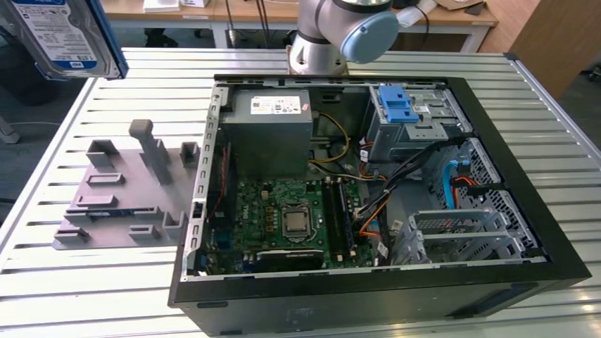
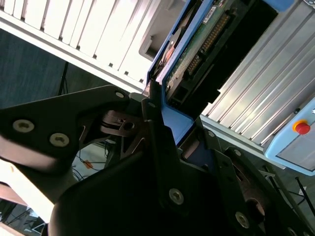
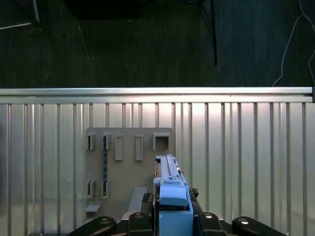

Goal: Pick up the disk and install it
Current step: 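Pick up the disk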

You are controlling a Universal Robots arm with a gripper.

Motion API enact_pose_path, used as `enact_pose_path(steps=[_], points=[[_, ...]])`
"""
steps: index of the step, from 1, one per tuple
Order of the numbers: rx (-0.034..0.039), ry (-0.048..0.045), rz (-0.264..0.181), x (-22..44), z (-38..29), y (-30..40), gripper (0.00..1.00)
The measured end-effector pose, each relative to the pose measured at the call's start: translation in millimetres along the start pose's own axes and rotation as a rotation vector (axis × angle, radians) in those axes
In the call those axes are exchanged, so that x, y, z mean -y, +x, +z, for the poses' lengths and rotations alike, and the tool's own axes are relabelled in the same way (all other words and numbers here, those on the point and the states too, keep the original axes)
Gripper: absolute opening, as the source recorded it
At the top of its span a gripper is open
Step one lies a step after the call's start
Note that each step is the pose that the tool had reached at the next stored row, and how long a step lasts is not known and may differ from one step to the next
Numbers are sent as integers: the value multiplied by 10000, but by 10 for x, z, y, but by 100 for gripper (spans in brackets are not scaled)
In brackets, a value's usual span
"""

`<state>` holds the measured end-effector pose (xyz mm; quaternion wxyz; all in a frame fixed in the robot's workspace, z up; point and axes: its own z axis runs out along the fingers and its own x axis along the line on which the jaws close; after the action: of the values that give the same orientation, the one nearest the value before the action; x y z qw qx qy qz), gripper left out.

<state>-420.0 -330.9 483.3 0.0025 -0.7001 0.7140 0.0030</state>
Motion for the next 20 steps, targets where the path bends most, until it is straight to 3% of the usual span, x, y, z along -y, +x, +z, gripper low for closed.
enact_pose_path(steps=[5, 15, 20], points=[[-1, -5, 2, 56, 0, 39, 36], [0, -5, 15, 101, -2, 189, 36], [0, -10, 16, 186, -2, 217, 36]])
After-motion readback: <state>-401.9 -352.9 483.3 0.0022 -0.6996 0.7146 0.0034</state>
